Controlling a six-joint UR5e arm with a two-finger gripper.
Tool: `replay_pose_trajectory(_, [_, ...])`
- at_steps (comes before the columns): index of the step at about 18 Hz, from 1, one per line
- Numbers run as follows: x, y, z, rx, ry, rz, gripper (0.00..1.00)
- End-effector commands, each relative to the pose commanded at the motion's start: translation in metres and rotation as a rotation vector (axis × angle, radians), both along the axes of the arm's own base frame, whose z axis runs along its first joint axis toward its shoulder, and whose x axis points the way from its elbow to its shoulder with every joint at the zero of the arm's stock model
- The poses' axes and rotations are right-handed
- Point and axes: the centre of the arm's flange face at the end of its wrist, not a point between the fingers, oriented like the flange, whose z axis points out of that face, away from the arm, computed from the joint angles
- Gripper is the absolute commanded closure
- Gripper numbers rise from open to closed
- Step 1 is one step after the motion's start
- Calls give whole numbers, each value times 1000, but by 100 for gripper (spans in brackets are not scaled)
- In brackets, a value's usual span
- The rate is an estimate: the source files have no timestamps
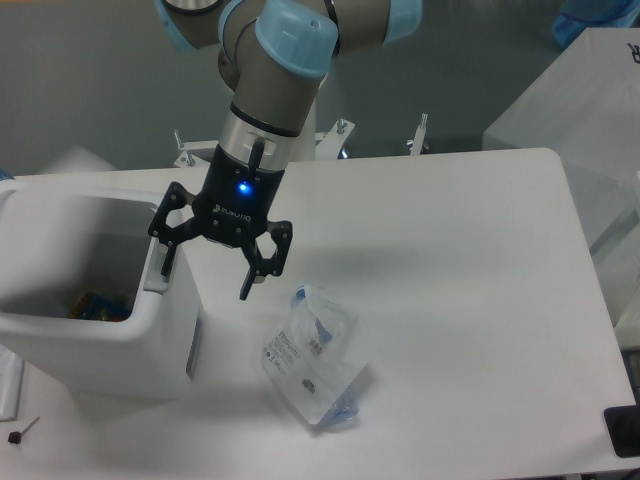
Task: Open the trash can
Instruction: 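Push the gripper finger against the lid edge to flip it open, then hold the gripper beside the opened trash can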
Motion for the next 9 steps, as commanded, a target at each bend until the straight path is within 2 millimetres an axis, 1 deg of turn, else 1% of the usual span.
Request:
replay_pose_trajectory(3, [0,0,1,1,-3,2,0])
replay_pose_trajectory(9, [0,0,18,23,15,6,0])
